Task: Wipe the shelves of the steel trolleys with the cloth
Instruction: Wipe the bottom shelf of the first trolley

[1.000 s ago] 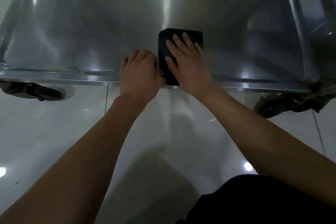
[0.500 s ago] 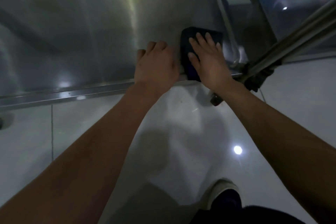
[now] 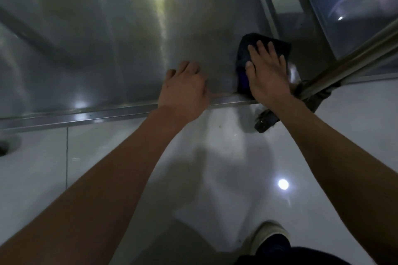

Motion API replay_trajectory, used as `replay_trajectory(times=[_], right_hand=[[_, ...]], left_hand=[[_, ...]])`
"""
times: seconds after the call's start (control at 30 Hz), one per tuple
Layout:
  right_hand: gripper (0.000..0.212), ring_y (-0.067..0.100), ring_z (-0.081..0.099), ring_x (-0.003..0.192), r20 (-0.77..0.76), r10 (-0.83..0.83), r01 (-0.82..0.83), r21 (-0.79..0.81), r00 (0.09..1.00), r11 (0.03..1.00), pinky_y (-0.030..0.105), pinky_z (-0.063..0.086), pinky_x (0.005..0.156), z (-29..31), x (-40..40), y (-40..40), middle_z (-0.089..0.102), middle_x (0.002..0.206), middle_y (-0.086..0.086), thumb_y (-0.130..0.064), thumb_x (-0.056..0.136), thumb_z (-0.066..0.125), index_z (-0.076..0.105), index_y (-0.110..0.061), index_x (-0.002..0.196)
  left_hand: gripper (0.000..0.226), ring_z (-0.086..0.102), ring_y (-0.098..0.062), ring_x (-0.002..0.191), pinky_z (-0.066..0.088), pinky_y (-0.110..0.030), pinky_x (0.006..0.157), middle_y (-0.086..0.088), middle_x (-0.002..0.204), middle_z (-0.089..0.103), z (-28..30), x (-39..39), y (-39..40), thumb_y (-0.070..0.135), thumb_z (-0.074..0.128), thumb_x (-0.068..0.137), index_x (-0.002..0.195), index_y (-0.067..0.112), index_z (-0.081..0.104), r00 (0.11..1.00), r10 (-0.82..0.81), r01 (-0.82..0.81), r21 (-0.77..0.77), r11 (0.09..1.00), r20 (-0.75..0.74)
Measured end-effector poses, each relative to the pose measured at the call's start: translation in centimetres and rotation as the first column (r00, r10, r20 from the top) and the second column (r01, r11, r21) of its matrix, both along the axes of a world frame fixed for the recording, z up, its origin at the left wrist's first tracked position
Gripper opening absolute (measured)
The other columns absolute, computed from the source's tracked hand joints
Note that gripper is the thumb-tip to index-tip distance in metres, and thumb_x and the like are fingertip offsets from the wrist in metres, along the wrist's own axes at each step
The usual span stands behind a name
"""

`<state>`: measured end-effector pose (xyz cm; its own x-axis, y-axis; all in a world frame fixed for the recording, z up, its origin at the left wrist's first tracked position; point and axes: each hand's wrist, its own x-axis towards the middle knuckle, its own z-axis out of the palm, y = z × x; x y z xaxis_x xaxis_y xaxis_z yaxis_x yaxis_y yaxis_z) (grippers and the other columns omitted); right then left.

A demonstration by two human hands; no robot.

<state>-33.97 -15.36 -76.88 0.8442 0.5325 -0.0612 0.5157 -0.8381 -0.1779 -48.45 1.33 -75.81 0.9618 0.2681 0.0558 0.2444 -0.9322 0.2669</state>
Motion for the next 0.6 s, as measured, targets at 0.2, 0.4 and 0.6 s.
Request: replay_trajectory(times=[0.2, 0.4, 0.6], right_hand=[[0.058, 0.029, 0.007, 0.153, 0.019, 0.137, -0.138, 0.017, 0.990, 0.990, 0.055, 0.010, 0.122, -0.2, -3.0, 8.5, 0.017, 0.166, 0.006, -0.025, 0.100, 0.034, 0.025, -0.018, 0.157], [0.058, 0.029, 0.007, 0.154, 0.047, 0.331, -0.332, 0.016, 0.942, 0.943, 0.055, 0.008, 0.121, -0.9, -8.3, 20.4, 0.017, 0.166, 0.004, -0.027, 0.099, 0.036, 0.027, -0.022, 0.156], [0.056, 0.027, 0.002, 0.154, 0.011, 0.476, -0.475, 0.059, 0.880, 0.878, 0.053, 0.002, 0.121, -1.5, -12.5, 28.5, 0.013, 0.167, 0.001, -0.027, 0.101, 0.033, 0.024, -0.024, 0.157]], left_hand=[[0.030, 0.046, -0.031, 0.128, 0.038, -0.046, 0.097, -0.006, 0.133, 0.059, -0.2, -4.9, 6.7, 0.024, 0.049, 0.095, 0.115, 0.014, 0.069, 0.987, 0.154, -0.155, 0.004, 0.988, 0.055], [0.029, 0.050, -0.034, 0.122, 0.038, -0.047, 0.092, -0.008, 0.130, 0.061, 0.0, -10.8, 13.5, 0.019, 0.050, 0.093, 0.114, 0.013, 0.070, 0.956, 0.291, -0.292, 0.044, 0.956, 0.030], [0.029, 0.053, -0.035, 0.115, 0.039, -0.043, 0.086, -0.009, 0.125, 0.063, -0.1, -14.7, 17.1, 0.018, 0.050, 0.092, 0.112, 0.009, 0.069, 0.954, 0.297, -0.300, 0.074, 0.951, 0.044]])
